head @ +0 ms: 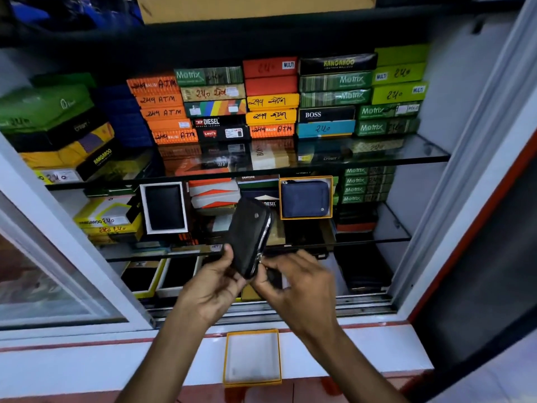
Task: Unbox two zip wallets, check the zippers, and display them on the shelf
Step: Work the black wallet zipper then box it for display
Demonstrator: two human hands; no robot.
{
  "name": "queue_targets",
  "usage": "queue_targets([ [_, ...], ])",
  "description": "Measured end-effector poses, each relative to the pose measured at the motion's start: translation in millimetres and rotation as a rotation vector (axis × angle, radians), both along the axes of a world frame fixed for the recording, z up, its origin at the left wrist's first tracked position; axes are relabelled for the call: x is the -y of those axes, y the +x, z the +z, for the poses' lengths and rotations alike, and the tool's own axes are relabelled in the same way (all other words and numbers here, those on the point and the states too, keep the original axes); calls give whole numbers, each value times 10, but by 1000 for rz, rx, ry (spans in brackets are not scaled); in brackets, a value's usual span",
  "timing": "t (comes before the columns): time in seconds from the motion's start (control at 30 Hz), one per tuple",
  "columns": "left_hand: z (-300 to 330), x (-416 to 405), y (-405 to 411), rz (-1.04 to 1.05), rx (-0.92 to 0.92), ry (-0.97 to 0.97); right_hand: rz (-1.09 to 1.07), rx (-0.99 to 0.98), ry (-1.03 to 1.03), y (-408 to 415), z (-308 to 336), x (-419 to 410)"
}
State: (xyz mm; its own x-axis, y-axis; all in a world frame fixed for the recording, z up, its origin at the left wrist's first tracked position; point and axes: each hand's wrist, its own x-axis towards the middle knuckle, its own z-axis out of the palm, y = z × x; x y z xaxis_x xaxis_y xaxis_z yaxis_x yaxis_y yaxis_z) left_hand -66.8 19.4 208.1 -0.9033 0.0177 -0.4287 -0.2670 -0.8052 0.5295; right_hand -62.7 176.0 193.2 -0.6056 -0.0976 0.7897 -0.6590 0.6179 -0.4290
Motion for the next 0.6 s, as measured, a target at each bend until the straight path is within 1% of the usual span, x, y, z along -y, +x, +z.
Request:
queue_targets([
  [0.13,34,-126,-64,16,31,8,0,0,62,54,-131,32],
  [0.27,21,-107,-40,80,-4,69,7,-34,128,-17,-129,-63],
  [0.43,-10,-109,51,80,4,-14,-53,-76,191,-126,65,-152],
  [0.5,-57,-25,109,67,16,-61,-76,-59,205,-189,168,-259],
  [0.6,-108,155,176,22,-21,-187,-61,-19,289,-289,283,-437],
])
